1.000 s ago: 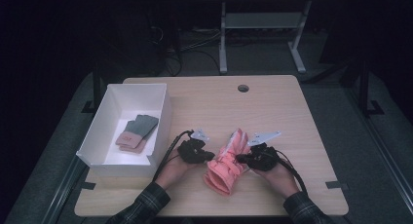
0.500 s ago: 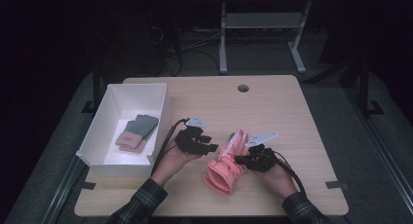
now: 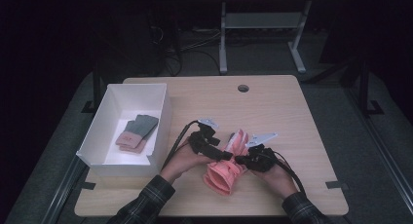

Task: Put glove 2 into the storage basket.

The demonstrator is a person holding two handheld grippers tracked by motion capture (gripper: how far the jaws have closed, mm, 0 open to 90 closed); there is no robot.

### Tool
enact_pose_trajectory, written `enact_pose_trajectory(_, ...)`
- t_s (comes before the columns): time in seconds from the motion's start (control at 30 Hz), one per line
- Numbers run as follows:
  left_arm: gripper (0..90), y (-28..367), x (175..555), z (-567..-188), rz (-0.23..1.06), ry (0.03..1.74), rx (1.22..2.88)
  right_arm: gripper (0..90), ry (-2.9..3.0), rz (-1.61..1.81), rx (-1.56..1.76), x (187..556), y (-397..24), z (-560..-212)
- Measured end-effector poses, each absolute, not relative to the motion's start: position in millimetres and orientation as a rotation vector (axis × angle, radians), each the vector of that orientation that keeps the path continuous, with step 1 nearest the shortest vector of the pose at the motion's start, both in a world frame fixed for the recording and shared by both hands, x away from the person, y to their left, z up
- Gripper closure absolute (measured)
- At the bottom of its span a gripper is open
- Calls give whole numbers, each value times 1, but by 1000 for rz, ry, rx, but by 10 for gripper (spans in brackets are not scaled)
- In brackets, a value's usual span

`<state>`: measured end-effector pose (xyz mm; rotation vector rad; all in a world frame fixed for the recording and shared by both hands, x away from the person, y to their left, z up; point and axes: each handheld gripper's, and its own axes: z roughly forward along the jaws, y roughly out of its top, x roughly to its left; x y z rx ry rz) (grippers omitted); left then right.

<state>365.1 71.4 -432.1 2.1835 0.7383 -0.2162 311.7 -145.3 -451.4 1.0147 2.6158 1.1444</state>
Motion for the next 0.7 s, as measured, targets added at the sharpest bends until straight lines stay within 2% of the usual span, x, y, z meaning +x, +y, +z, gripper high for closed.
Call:
enact_pose_trajectory(0.47, 125, 59, 371, -459, -404, 774, 2221, 900, 2613, 1136, 1004, 310, -144, -453)
enact_pose_trajectory(0.7, 128, 57, 369, -461, -410, 776, 2233, 900, 2615, 1139, 1006, 310, -145, -453)
